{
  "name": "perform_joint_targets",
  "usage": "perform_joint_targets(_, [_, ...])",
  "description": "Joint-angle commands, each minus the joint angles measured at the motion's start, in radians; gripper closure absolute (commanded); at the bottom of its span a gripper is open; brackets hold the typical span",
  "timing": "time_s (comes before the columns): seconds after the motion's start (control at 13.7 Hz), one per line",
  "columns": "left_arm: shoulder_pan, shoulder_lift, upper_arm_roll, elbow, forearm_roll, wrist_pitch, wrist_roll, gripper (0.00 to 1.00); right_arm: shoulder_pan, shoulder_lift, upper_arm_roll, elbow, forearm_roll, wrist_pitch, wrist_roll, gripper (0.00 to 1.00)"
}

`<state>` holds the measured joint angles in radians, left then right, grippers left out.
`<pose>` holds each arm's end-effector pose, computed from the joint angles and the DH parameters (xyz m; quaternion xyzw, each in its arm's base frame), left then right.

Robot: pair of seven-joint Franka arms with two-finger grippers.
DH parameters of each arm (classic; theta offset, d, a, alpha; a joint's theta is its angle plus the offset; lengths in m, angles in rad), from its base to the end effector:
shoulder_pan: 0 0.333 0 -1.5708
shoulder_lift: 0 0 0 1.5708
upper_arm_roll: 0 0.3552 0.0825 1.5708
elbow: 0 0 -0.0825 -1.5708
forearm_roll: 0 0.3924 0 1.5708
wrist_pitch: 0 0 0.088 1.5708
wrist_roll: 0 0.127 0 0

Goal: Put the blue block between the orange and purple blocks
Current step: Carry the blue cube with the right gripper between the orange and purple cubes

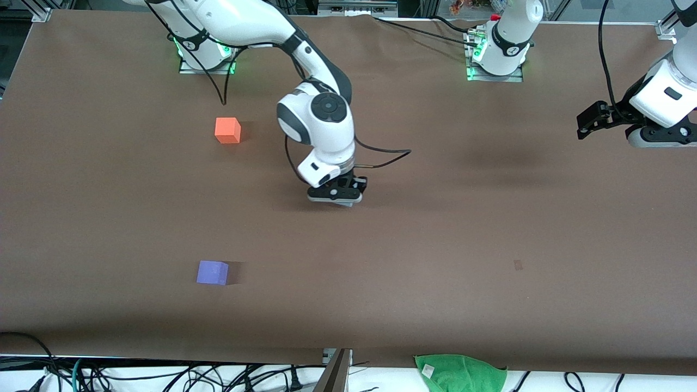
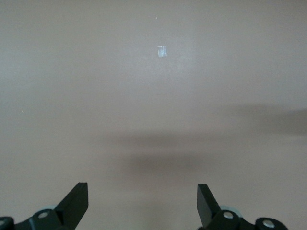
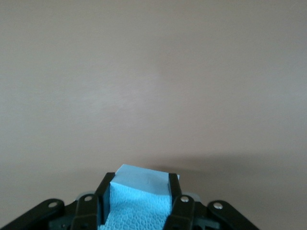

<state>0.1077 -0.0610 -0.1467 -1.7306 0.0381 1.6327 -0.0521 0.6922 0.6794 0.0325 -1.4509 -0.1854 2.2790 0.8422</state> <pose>0.5424 -0.0188 0.6056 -0.9995 -0.0052 0.0177 0.0243 0.5845 0.5012 0.3072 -0.9951 0.0080 -0.0984 0.0067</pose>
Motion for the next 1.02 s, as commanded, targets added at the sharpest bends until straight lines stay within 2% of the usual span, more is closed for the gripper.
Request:
perform_joint_targets(0.0, [0.012,-0.008,-0.005,0.011,-0.018,-0.017,0.015,0.00,-0.072,-0.073,0.010,-0.063,0.075,-0.049,-0.182,0.65])
perform_joint_targets(0.15, [0.012,-0.008,-0.005,0.011,-0.018,-0.017,0.015,0.00,-0.135,-0.121,0.010,-0.127,0.102,-0.050,-0.326,0.65])
perform_joint_targets(0.44, [0.012,-0.008,-0.005,0.011,-0.018,-0.022,0.015,0.00,-0.241,-0.210,0.009,-0.265,0.103,-0.039,-0.507,0.65])
perform_joint_targets(0.51, [0.012,-0.008,-0.005,0.011,-0.018,-0.025,0.014,0.00,-0.273,-0.221,0.009,-0.301,0.103,-0.021,-0.555,0.65])
perform_joint_targets(0.73, [0.012,-0.010,-0.005,0.011,-0.018,-0.025,0.015,0.00,-0.347,-0.271,0.009,-0.464,0.112,0.144,-0.629,0.65])
perform_joint_targets(0.95, [0.012,-0.008,-0.007,0.011,-0.018,-0.025,0.015,0.00,-0.407,-0.307,0.009,-0.548,0.113,0.165,-0.693,0.65])
